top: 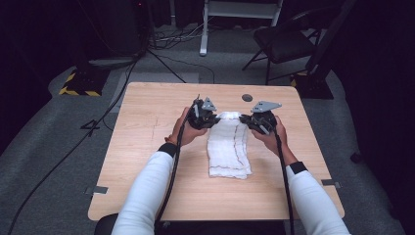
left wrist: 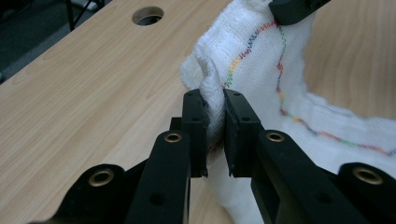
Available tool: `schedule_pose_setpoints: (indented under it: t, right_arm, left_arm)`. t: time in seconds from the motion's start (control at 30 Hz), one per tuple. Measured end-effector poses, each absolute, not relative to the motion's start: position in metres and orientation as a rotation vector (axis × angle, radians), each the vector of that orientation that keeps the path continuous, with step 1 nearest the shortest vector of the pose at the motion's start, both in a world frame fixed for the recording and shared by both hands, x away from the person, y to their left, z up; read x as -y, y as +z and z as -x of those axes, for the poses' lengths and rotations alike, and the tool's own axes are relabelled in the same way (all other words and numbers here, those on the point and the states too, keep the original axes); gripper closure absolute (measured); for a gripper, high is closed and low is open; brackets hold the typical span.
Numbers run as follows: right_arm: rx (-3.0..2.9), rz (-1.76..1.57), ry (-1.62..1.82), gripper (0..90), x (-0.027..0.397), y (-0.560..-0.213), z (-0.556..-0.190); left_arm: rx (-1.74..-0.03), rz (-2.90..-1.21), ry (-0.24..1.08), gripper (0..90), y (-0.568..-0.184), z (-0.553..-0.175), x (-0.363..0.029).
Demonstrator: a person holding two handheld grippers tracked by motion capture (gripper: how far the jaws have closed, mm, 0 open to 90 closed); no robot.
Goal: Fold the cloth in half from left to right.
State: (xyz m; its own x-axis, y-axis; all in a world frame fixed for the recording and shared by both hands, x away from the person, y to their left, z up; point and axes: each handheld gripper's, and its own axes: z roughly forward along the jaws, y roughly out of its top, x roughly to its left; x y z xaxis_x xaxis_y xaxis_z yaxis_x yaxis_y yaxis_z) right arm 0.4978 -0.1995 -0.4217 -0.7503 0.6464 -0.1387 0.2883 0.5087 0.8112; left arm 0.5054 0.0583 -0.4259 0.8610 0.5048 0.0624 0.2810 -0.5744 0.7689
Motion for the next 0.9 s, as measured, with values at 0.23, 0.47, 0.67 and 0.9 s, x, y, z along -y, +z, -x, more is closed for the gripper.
schedule_pose_setpoints:
  t: [0.23, 0.47, 0.67, 0.9]
  right_arm:
    - [-2.408, -0.656, 1.177, 84.8, 0.208, -0.426, -0.464]
    - [-2.483, -0.585, 1.197, 84.8, 0.214, -0.433, -0.439]
    - [-2.545, -0.525, 1.208, 84.6, 0.217, -0.440, -0.418]
    - [-2.597, -0.486, 1.192, 84.1, 0.220, -0.450, -0.399]
  left_arm:
    - [-0.448, -2.244, 0.308, 79.5, -0.429, -0.473, -0.062]
    - [-0.367, -2.297, 0.268, 79.1, -0.439, -0.445, -0.063]
    - [-0.339, -2.325, 0.246, 78.3, -0.446, -0.427, -0.068]
    - [-0.292, -2.375, 0.202, 78.4, -0.458, -0.404, -0.069]
